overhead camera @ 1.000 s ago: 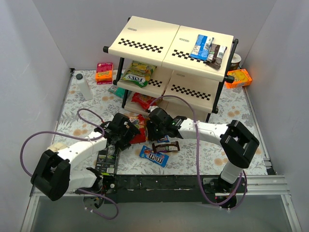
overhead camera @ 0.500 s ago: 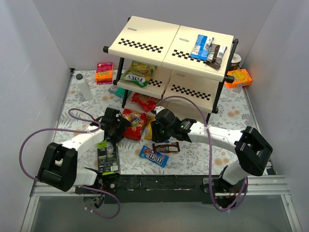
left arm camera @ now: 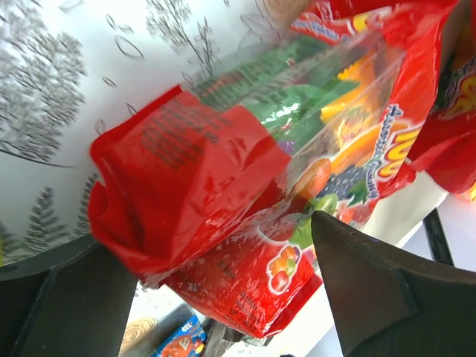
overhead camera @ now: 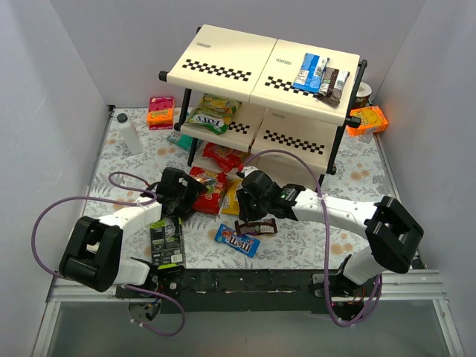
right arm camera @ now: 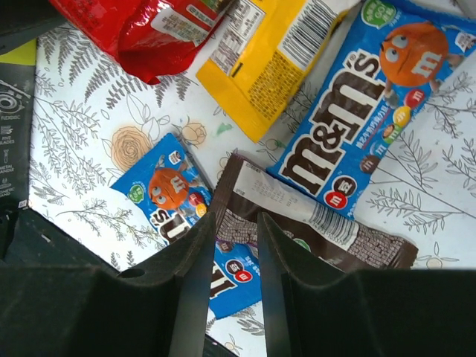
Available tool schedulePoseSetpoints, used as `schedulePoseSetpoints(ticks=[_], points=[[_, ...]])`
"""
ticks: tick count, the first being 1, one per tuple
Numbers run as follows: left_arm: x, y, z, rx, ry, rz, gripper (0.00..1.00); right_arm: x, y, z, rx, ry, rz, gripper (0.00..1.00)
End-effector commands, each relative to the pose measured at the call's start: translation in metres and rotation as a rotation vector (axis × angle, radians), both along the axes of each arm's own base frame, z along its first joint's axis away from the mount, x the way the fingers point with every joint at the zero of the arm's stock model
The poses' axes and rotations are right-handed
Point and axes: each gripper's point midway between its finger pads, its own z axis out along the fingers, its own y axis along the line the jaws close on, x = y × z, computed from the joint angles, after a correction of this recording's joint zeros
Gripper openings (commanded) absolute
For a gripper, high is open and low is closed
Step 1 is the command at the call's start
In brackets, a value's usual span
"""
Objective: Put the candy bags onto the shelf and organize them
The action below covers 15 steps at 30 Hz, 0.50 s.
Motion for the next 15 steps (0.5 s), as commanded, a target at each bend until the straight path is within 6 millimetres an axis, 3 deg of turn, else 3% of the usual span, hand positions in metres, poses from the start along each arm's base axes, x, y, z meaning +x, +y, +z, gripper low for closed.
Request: schedulePoseSetpoints(ticks=[1, 3, 6, 7, 8, 10, 11, 15], points=[[-0.005, -0.014, -0.005, -0.054, 0.048, 0.009, 0.89, 0.002, -0.008, 0.009, 0.010, -0.020, -0.039, 0.37], [-0.006, -0.014, -0.004, -0.055, 0.056, 0.024, 0.89, 0.002, -0.010, 0.009, 0.007, -0.020, -0.046, 0.37], [-0.003, -0.002, -0.005, -0.004, 0.049, 0.074, 0.79, 0.003, -0.014, 0.009, 0.002, -0.026, -0.060, 0.37], [-0.003, -0.001, -0.004, 0.006, 0.050, 0.073, 0.73, 0.004, -0.015, 0.011, 0.004, -0.031, -0.066, 0.37], [-0.003, 0.000, -0.004, 0.012, 0.053, 0.071, 0.58, 0.004, -0.016, 0.010, 0.000, -0.031, -0.069, 0.37], [-0.002, 0.001, -0.004, 0.026, 0.061, 0.066, 0.46, 0.005, -0.018, 0.010, -0.003, -0.033, -0.074, 0.37], [0.000, 0.000, 0.000, 0.030, 0.053, 0.058, 0.34, 0.005, -0.018, 0.010, -0.003, -0.034, -0.076, 0.37], [0.002, 0.004, 0.012, 0.062, 0.035, 0.048, 0.13, 0.005, -0.021, 0.013, -0.004, -0.036, -0.084, 0.37]])
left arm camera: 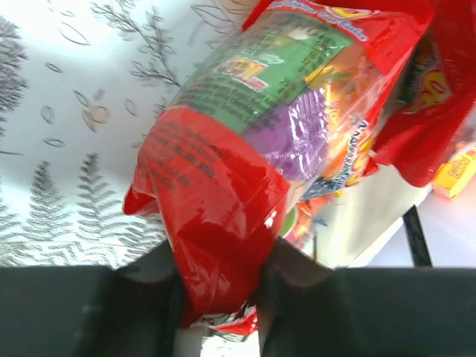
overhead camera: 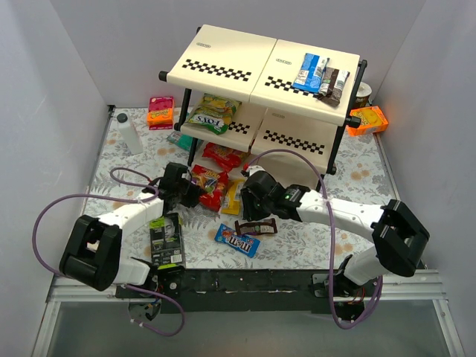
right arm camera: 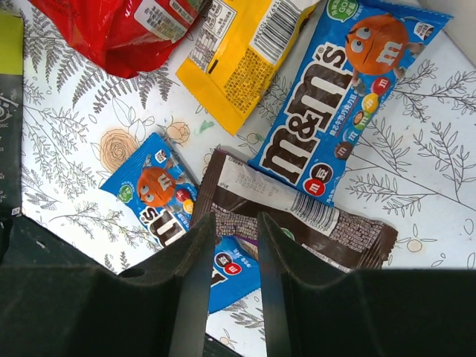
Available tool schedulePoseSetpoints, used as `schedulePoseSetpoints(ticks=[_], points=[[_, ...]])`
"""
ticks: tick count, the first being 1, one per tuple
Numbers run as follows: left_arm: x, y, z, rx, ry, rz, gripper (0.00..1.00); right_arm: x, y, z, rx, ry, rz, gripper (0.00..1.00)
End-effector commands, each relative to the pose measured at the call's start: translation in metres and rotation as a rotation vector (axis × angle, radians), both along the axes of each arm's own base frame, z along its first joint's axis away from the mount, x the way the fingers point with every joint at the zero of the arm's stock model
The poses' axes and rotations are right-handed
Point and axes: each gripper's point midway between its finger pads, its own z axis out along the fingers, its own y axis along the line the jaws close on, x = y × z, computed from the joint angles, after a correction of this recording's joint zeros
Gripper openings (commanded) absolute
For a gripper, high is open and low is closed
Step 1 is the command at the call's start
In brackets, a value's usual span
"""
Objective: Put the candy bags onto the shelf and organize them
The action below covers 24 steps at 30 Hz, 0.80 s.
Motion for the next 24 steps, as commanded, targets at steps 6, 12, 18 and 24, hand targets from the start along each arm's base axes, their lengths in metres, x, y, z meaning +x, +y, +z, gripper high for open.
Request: schedulePoseSetpoints(ticks=[6, 12, 18, 24], points=[[-0.013, 0.021, 0.031, 0.117, -0.022, -0.011, 0.06, 0.003, -0.012, 0.021, 0.019, -0.037, -0.049, 0.37], [-0.035, 0.019, 0.060, 0.099, -0.057, -0.098, 0.02, 0.005, -0.022, 0.048, 0.040, -0.080, -0.080, 0.37], [-0.051, -0.007, 0.107, -0.022, -0.196, -0.268, 0.00, 0.008, -0.042, 0.080, 0.067, -0.133, -0.145, 0.38], [-0.054, -0.034, 0.138, -0.115, -0.272, -0.348, 0.00, 0.005, -0.094, 0.084, -0.017, -0.136, -0.260, 0.38]])
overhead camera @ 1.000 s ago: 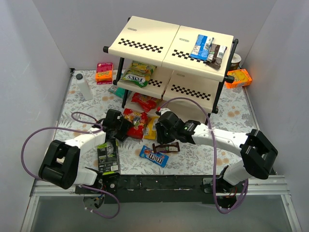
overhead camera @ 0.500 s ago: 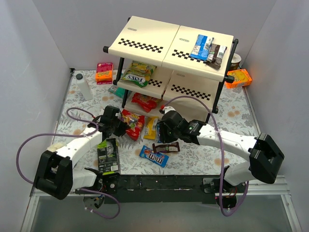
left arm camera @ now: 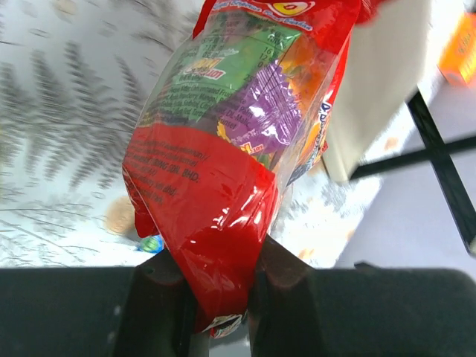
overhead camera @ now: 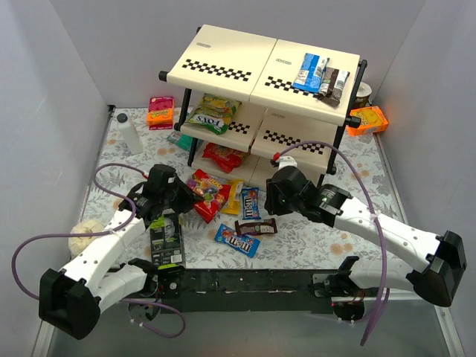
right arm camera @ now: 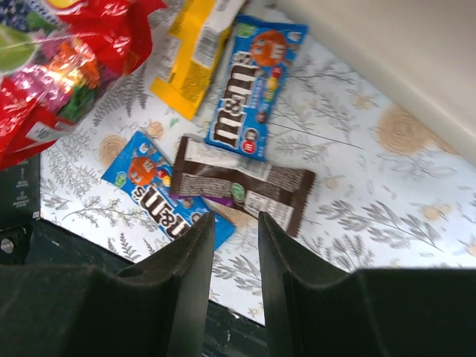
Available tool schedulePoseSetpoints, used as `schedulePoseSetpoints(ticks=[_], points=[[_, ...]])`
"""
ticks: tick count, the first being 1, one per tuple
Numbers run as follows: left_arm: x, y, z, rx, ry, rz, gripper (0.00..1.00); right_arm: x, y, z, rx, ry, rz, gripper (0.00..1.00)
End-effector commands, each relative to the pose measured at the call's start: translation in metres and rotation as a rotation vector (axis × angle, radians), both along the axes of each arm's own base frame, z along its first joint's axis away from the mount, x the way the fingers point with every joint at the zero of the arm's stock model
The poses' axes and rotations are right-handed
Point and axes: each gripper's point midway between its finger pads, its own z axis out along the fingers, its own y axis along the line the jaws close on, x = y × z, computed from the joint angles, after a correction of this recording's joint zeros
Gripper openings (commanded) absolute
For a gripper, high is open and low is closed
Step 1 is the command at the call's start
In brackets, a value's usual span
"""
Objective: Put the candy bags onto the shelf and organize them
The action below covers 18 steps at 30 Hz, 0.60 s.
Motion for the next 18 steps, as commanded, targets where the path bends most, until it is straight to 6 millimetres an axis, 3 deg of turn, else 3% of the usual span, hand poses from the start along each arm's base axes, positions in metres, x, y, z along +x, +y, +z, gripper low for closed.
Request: schedulePoseSetpoints(ticks=[1, 8, 11, 12, 13, 15, 16, 18], points=[[0.009, -0.036, 0.063, -0.152, -0.160, -0.109, 0.00, 0.003, -0.046, 0.015, -0.042, -0.016, -0.147, 0.38], [0.018, -0.085, 0.087, -0.250, -0.194, -0.158, 0.00, -0.009, -0.129, 0.007, -0.078, 0.033, -0.371, 0.38], [0.021, -0.106, 0.082, -0.259, -0.177, -0.169, 0.00, -0.015, -0.144, 0.000, -0.099, 0.053, -0.418, 0.38], [0.025, -0.116, 0.090, -0.288, -0.197, -0.170, 0.00, -0.018, -0.149, 0.000, -0.103, 0.054, -0.430, 0.38], [0.026, -0.128, 0.083, -0.286, -0.179, -0.184, 0.00, -0.021, -0.152, -0.004, -0.108, 0.062, -0.436, 0.38], [0.034, -0.145, 0.093, -0.315, -0.202, -0.180, 0.00, -0.024, -0.156, -0.004, -0.102, 0.070, -0.454, 0.38], [0.036, -0.158, 0.083, -0.318, -0.175, -0.188, 0.00, -0.025, -0.158, -0.004, -0.102, 0.072, -0.460, 0.38], [0.044, -0.175, 0.087, -0.341, -0.197, -0.195, 0.00, -0.026, -0.160, -0.001, -0.096, 0.067, -0.468, 0.38]])
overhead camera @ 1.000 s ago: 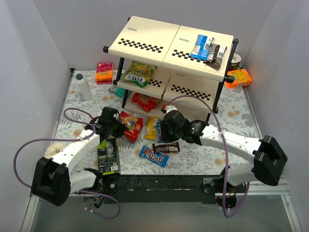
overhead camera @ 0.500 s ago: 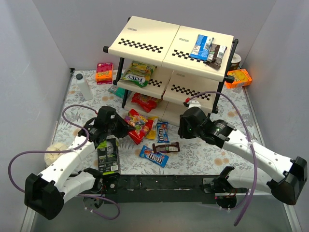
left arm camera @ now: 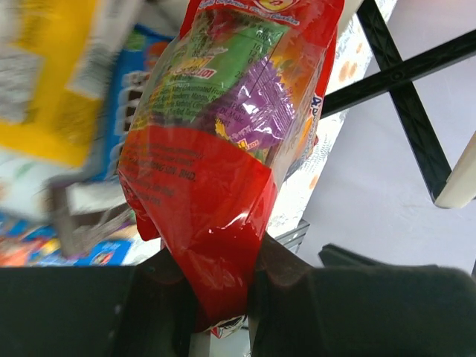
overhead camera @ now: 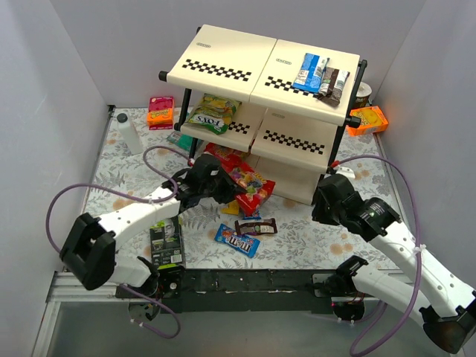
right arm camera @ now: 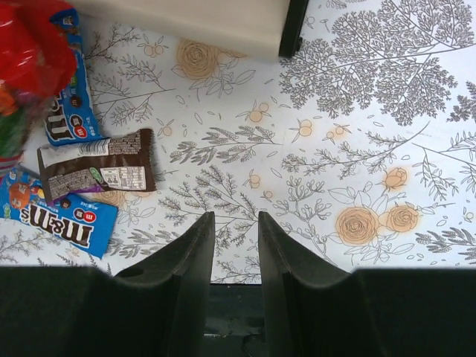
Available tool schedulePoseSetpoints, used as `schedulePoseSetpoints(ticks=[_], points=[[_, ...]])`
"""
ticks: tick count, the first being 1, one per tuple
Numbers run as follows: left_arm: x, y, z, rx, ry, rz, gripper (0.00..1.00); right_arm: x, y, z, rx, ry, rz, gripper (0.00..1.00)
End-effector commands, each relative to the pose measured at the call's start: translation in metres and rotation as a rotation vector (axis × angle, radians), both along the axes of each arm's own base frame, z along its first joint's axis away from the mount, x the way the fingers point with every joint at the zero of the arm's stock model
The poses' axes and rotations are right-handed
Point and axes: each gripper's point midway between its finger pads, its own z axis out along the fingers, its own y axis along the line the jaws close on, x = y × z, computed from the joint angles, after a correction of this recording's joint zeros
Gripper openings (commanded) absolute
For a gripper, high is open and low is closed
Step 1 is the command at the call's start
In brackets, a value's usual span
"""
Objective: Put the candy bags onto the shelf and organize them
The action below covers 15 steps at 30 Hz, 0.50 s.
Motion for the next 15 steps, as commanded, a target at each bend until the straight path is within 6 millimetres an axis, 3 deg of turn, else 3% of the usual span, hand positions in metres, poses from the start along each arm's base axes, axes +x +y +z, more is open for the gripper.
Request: schedulePoseSetpoints(ticks=[1, 2, 4, 5, 11, 12, 15], points=[[0.035, -0.059, 0.076, -0.224, -0.159, 0.017, 0.00, -0.007, -0.014, 0.002, -0.011, 0.005, -0.053, 0.38], [0.042, -0.067, 0.064, -0.212, -0.137, 0.020, 0.00, -0.006, -0.014, 0.006, -0.005, -0.001, -0.055, 0.38], [0.052, -0.082, 0.081, -0.255, -0.169, 0.015, 0.00, -0.007, -0.017, 0.009, -0.015, -0.004, -0.051, 0.38], [0.059, -0.090, 0.070, -0.244, -0.148, 0.019, 0.00, -0.006, -0.018, 0.015, -0.015, -0.013, -0.055, 0.38], [0.094, -0.127, 0.075, -0.300, -0.150, 0.039, 0.00, -0.008, -0.024, 0.026, -0.023, -0.038, -0.061, 0.38], [0.099, -0.134, 0.062, -0.298, -0.130, 0.044, 0.00, -0.008, -0.025, 0.029, -0.017, -0.045, -0.063, 0.39], [0.106, -0.146, 0.058, -0.315, -0.124, 0.054, 0.00, -0.013, -0.027, 0.033, -0.002, -0.048, -0.068, 0.39]])
